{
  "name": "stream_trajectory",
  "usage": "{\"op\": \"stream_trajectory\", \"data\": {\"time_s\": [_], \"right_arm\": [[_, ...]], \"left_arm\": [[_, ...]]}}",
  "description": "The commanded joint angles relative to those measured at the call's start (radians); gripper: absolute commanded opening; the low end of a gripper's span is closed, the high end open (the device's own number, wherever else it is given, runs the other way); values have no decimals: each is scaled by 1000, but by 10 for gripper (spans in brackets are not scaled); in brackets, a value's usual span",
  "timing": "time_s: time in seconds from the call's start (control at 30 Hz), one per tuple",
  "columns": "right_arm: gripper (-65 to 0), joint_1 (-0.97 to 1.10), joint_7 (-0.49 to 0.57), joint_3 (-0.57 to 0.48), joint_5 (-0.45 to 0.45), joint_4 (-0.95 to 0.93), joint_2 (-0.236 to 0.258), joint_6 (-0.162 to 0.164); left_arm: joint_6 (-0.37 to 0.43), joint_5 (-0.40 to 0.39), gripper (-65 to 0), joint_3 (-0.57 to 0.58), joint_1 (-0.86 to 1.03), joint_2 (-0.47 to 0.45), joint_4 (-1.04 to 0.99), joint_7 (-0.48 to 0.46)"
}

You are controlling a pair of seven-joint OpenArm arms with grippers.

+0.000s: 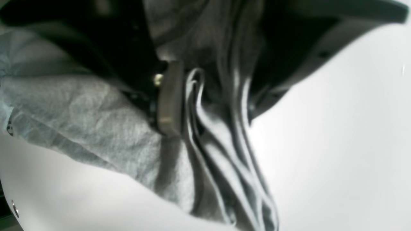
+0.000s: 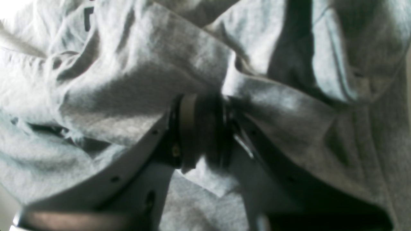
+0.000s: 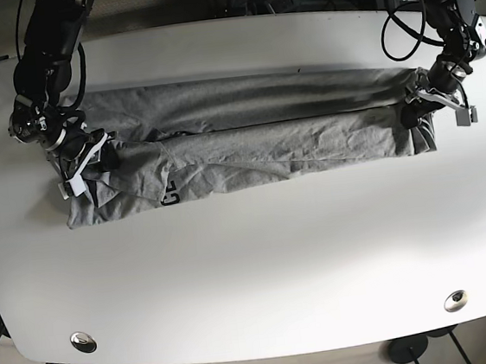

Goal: Fold the T-shirt properly

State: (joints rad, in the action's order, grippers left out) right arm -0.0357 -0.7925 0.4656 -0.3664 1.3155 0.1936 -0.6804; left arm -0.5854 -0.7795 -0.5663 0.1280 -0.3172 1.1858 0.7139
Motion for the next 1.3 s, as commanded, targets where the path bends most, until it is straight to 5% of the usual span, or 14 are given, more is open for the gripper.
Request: {"op": "stream_trajectory", "data": {"time_s": [0.03, 0.17, 0.3, 0.5, 0.67, 0.83, 1.0, 1.13, 1.3], "right_arm": [[-555, 10, -34, 5, 33, 5, 11, 11], [-555, 21, -31, 5, 33, 6, 11, 11], [-555, 32, -31, 5, 33, 12, 8, 11], [-555, 33, -31, 5, 33, 12, 7, 11], [-555, 32, -31, 5, 33, 12, -10, 11], [-555, 32, -32, 3, 33, 12, -12, 11], [-555, 32, -32, 3, 33, 12, -12, 11], [-555, 32, -32, 3, 33, 9, -12, 11], [-555, 32, -32, 3, 33, 11, -12, 11]], "left_arm": [[-3, 18, -597, 15, 3, -12, 12, 26], [0, 18, -600, 62, 58, -12, 242, 26], [5, 18, -597, 237, 95, 8, 517, 28], [229, 30, -596, 504, -6, 120, 530, 25], [242, 245, -596, 644, -86, 263, 431, 25], [242, 332, -592, 736, -87, 303, 428, 23], [246, 464, -425, 770, -87, 350, 428, 23], [376, 562, -312, 825, -124, 422, 428, 23], [396, 559, -299, 1010, -167, 412, 455, 22]]}}
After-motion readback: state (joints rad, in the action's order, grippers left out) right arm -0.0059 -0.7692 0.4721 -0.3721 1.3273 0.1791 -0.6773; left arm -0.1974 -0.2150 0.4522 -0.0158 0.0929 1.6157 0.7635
